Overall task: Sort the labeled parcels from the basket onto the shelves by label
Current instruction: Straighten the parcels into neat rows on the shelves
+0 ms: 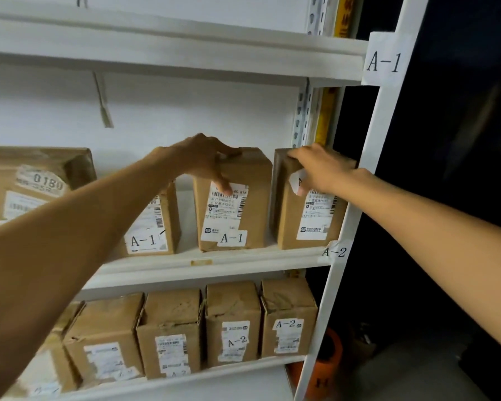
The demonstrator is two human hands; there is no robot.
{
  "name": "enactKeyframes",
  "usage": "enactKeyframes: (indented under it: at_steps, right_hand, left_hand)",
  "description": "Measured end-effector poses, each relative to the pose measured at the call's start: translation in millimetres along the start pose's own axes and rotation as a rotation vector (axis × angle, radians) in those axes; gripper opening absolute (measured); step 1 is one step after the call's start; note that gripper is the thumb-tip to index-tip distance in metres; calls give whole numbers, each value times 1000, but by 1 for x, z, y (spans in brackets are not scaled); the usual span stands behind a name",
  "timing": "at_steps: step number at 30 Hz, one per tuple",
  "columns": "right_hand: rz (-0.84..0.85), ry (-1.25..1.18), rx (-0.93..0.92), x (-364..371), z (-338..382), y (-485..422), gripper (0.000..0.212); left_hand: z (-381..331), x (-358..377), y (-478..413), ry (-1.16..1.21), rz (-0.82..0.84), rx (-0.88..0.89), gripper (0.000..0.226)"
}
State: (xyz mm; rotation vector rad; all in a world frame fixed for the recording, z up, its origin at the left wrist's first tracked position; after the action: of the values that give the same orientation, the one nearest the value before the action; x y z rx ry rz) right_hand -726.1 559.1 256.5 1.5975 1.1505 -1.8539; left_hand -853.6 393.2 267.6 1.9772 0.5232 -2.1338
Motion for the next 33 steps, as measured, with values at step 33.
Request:
enactKeyframes:
  at_steps: [33]
  right_hand:
    - [-23,-147,-419,-37,181,43,75]
  left_hand:
    - [108,-39,154,-163,-95,-273,83]
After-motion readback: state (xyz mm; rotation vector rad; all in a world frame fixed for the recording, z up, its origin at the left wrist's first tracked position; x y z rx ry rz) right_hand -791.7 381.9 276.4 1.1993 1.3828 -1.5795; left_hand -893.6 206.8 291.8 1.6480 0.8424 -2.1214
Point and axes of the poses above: each hand's wrist, its own y-axis away from the middle knuckle, its own x-axis out of the palm, z = x × y, the point moved 4 cm from there along -y, towards the middle knuckle, and after that the axes turned 14 degrees about x, right-handed, at the moved point
